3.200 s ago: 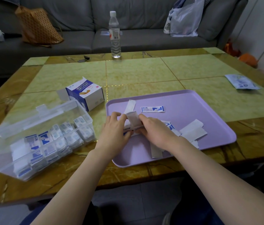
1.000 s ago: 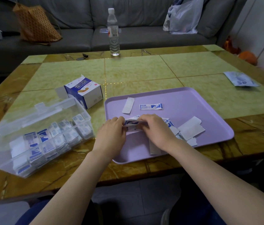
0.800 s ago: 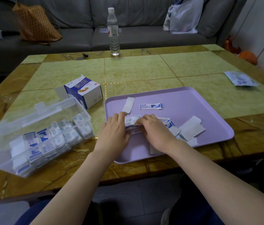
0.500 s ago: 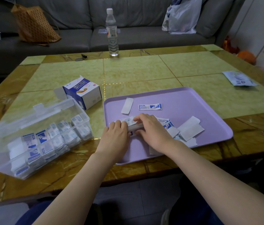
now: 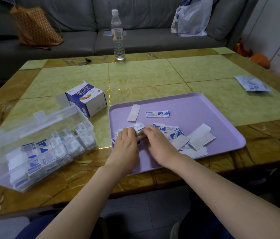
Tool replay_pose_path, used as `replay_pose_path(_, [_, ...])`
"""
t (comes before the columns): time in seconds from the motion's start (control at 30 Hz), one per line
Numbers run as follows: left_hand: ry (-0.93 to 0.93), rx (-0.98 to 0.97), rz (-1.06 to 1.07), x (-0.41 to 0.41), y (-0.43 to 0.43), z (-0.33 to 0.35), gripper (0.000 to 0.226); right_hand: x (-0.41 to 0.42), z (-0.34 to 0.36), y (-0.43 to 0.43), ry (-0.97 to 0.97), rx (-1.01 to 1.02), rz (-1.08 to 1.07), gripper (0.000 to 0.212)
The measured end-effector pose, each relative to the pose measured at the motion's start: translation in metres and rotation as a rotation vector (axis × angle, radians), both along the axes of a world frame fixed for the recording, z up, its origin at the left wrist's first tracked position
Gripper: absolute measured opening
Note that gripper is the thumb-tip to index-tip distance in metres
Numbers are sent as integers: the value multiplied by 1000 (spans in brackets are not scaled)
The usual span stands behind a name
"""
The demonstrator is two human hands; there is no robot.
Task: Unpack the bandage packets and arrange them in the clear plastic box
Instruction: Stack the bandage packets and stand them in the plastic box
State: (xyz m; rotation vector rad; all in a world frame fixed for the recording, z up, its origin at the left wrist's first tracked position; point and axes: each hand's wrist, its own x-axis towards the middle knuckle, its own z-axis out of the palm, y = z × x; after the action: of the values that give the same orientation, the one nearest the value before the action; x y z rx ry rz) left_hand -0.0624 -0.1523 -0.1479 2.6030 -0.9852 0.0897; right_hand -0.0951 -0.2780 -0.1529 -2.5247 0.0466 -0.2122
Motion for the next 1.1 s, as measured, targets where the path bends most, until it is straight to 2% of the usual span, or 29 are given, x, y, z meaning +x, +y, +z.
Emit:
replay_pose_path(0.1, [-51,-153,16,5,-1,2,18,0,4,-2,-47,1,-35,33])
replay_pose_path(0.17, [-134,-135,20,9,1,-3,16,0,3,-4,-22,-22,-29,33])
replay_pose_path(0.23, [-106,18,16,6,4,-7,42,-1,-1,-4,1,-44,-10,32])
replay_pose_path(0.3, [-51,143,53,5,6,-8,66,-2,1,0,-27,21,-7,33])
replay_pose_path(0.37, [-37,199,62,4,7,-6,71,-1,3,3,-61,74,-5,34])
replay_pose_path(0.4, [-34,196,58,4,6,-5,65,-1,2,3,-55,66,6,33])
replay_pose_path(0.5, [-51,191,62,3,6,-4,25,-2,-2,2,22,-35,51,26])
replay_pose_path(0.7, [-96,220,45,0,9,-1,16,-6,1,1,5,-155,91,21])
replay_pose_path(0.77, [-27,116,61,-1,10,5,8,-7,5,1,-44,-190,85,19])
replay_pose_path(0.83, [46,-19,86,-3,11,13,10,-9,9,1,-95,-194,69,14])
replay_pose_path(0.9, [97,-142,74,-3,13,17,9,-9,12,2,-109,-126,48,13])
replay_pose_path(0.97, [139,-236,51,-4,17,22,8,-8,15,5,-113,39,22,11])
replay_pose_path(1.1, [179,-275,67,-4,26,28,11,-5,23,8,-46,369,-62,15])
